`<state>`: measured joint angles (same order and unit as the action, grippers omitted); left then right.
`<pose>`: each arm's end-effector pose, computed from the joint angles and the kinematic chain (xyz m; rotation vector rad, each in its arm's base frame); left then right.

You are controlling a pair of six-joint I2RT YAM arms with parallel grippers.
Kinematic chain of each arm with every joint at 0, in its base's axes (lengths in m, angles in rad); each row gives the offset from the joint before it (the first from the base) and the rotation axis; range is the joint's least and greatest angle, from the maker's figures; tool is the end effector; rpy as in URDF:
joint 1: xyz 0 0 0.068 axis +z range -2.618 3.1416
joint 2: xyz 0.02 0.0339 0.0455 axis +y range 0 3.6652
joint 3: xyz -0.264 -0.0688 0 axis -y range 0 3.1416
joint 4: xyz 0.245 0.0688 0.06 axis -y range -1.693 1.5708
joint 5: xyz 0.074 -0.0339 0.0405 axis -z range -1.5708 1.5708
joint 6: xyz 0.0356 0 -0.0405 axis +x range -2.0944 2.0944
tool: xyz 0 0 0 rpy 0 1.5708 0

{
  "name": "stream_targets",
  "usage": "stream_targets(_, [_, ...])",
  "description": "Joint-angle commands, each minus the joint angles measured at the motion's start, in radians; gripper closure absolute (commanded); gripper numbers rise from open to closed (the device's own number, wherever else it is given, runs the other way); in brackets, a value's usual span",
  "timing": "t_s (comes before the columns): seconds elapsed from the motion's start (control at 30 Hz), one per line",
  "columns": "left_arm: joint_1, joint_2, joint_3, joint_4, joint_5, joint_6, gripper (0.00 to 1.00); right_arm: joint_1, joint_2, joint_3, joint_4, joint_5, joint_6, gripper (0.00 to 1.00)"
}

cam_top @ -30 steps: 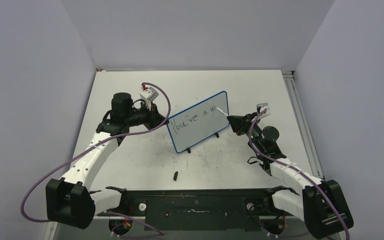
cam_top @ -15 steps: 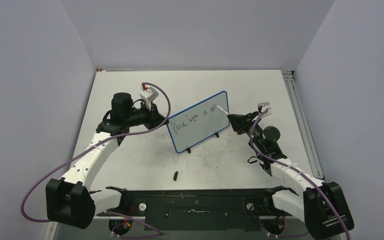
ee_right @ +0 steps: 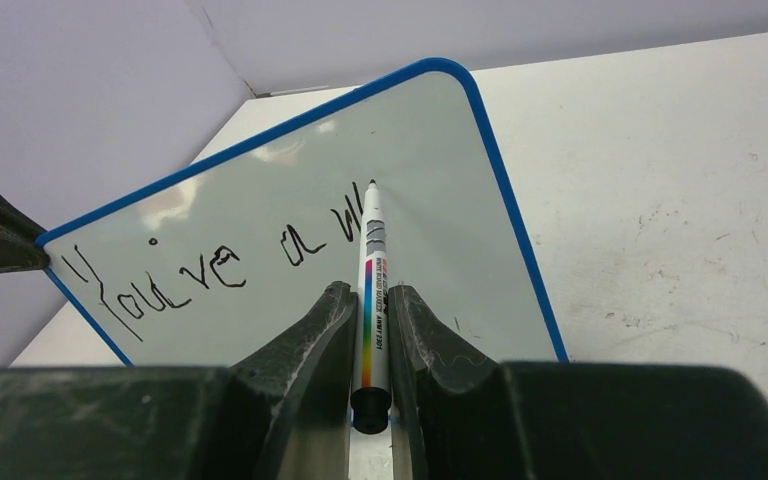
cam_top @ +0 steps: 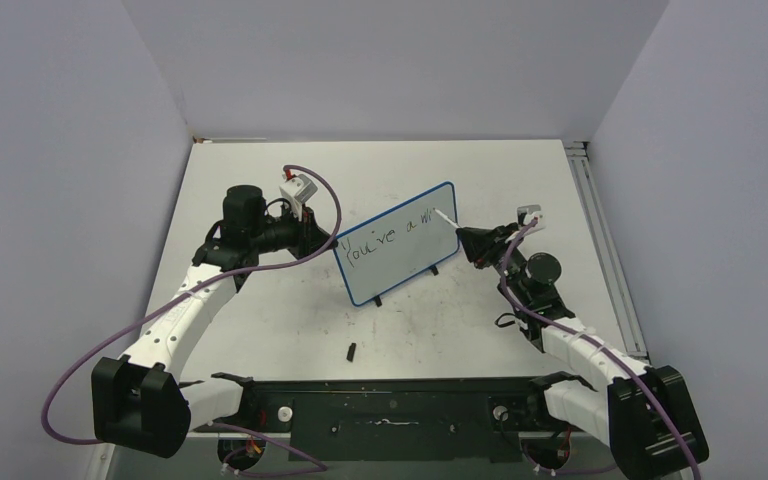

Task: Write a sentence on the whiteboard

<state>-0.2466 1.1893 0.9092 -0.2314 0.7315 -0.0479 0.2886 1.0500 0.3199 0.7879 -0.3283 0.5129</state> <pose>0.2477 -0.0869 0.2993 0.6506 1.9638 -0.9381 0.2064 0.0733 0.2300 -0.0974 1.5799 0.8822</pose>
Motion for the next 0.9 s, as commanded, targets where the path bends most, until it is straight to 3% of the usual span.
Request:
stream_targets(0.0, [0.004, 0.007, 0.014, -0.012, 0.019, -0.01, 1.0, -0.001, 0.011, 0.007, 0.05, 0.01, -0.01, 0.95])
stream_targets(0.87, [0.003, -0.002, 0.012, -0.012, 0.017, -0.011, 1.0, 0.001, 0.006, -0.013, 0.023, 0.011, -0.019, 0.95])
